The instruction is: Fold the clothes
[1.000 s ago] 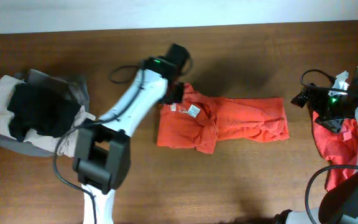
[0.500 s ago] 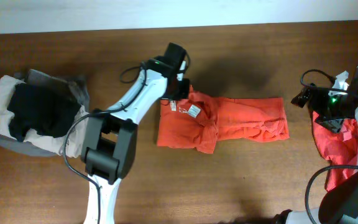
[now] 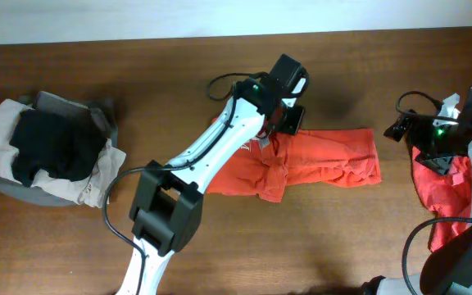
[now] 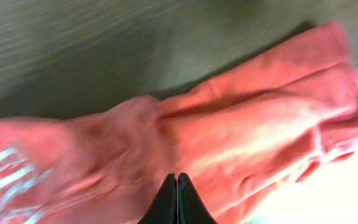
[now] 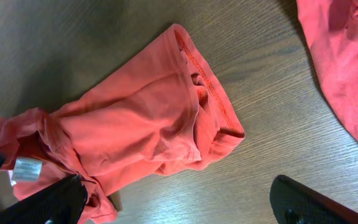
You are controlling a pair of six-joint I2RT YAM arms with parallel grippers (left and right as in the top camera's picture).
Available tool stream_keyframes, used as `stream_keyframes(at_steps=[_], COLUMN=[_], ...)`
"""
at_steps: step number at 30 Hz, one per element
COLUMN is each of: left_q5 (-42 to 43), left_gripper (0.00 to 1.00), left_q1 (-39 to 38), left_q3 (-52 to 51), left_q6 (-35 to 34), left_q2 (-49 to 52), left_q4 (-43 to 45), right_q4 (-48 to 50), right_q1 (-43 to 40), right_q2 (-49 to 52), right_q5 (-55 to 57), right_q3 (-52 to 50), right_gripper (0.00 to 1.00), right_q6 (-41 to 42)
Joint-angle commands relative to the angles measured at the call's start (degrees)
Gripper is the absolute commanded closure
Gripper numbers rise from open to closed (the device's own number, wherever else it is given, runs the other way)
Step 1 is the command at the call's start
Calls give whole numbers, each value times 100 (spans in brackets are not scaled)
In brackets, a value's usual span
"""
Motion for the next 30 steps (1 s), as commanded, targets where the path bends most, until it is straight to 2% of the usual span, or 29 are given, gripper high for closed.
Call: stream_keyframes(at_steps=[1, 4, 6, 10, 11, 15, 21, 27, 30], left_q5=[-1174, -1878, -2055, -1530, -1244, -409, -197, -614, -1287], left_gripper=[95, 88, 86, 87, 91, 96, 96, 95, 92], left_q1=[173, 273, 369, 494, 498, 378, -195, -597, -597], left_q3=[601, 719, 710, 710, 710, 710, 817, 1539, 2531], left_q6=[131, 125, 15, -22, -15, 264, 966, 1029, 1021], left_q2=[-81, -90, -11, 382, 634, 1010, 1034, 962, 946], left_q4=[-678, -1143, -1224, -1097, -1016, -673, -343, -1012, -1882], right_q4=[-22, -50, -68, -101, -116, -127, -129, -133, -133], right_q1=[26, 28, 28, 26, 26, 26, 26, 26, 26], right_q2=[-120, -120, -120, -120, -120, -120, -120, -120, -120], right_q5=[68, 68, 68, 68, 70, 70, 70, 70, 70], right_q3=[74, 74, 74, 74, 74, 74, 74, 74, 74], right_gripper=[1, 0, 0, 0, 0, 0, 0, 0, 0], right_q6=[-74, -76, -79, -76, -76, -122, -122, -122, -122])
